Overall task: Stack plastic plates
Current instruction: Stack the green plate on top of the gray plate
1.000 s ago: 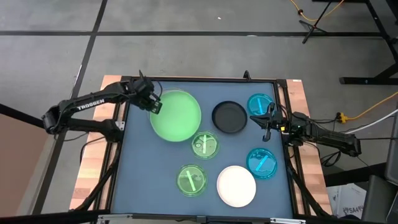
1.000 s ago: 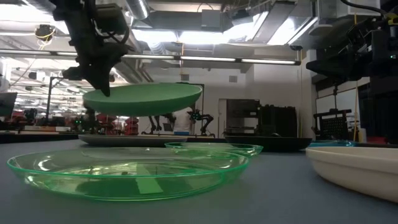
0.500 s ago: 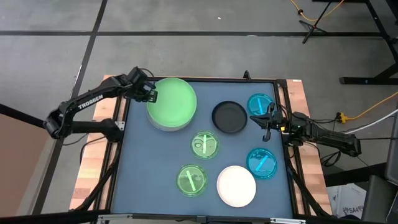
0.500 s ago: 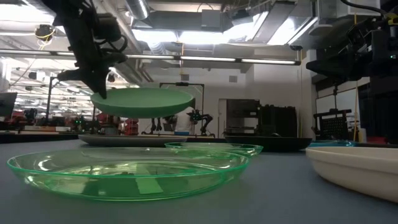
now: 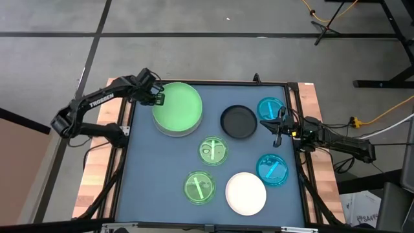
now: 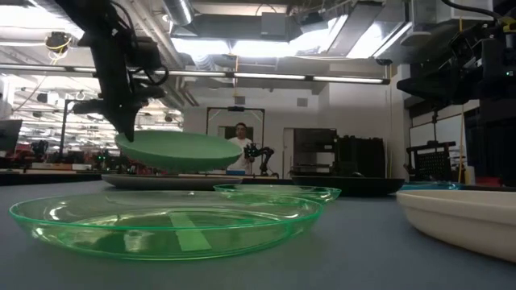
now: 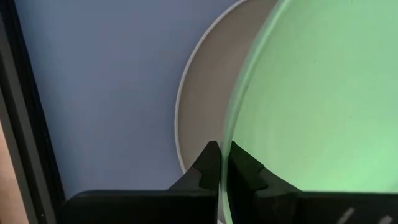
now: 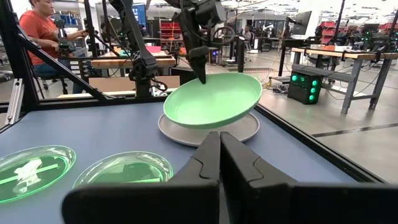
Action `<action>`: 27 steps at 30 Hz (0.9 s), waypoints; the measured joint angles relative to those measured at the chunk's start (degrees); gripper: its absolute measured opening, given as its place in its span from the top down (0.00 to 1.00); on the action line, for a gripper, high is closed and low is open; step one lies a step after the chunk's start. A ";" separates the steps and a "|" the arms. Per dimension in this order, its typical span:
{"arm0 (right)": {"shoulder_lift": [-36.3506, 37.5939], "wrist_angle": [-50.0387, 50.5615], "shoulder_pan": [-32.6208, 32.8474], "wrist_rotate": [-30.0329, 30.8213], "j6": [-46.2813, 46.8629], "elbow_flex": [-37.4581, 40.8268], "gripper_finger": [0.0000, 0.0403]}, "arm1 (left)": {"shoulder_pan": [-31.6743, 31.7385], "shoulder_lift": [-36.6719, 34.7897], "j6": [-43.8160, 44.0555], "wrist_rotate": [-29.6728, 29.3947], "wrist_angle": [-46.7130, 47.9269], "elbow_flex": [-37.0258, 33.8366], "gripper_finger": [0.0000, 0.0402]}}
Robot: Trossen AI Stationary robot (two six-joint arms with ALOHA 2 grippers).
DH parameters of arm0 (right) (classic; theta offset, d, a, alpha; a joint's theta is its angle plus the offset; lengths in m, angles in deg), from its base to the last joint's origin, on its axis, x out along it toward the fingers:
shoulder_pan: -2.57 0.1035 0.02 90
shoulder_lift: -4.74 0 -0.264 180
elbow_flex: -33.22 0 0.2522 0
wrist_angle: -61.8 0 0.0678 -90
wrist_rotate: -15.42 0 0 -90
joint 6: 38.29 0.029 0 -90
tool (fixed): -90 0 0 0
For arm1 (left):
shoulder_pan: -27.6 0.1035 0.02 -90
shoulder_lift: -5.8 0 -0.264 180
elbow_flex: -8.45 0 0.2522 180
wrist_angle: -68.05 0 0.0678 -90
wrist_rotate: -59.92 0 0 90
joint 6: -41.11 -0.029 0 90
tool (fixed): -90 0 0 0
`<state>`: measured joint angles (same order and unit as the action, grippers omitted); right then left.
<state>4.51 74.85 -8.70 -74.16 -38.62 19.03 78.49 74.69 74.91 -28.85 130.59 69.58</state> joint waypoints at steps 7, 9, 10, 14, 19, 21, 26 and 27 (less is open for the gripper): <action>0.00 -0.02 0.02 -0.02 0.02 0.00 1.00 | 0.00 3.88 0.00 0.00 0.00 0.00 1.00; 0.00 -0.02 0.02 0.00 0.02 0.00 1.00 | 0.00 4.61 -0.32 -0.01 0.02 0.00 1.00; 0.00 -0.02 0.00 -0.02 0.02 0.00 1.00 | 0.00 4.91 -1.05 0.01 0.00 0.00 1.00; 0.00 -0.02 0.02 -0.02 0.01 0.00 1.00 | 0.00 5.94 -2.60 1.11 0.00 0.00 1.00; 0.00 -0.02 0.00 -0.02 0.01 0.00 1.00 | 0.00 7.55 -2.57 1.06 -0.04 0.00 1.00; 0.00 -0.02 0.00 -0.02 0.02 0.00 1.00 | 0.00 8.11 -2.54 0.73 -0.08 0.00 0.99; 0.00 -0.02 0.00 -0.02 0.02 0.00 1.00 | 0.00 8.67 -2.54 -0.02 -0.41 0.00 0.98; 0.00 -0.02 0.02 -0.01 0.02 0.00 1.00 | 0.00 8.70 -2.54 -0.28 -0.63 0.00 0.97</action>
<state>4.51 74.84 -8.68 -74.17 -38.61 19.03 78.49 83.38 72.38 -29.12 129.96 69.58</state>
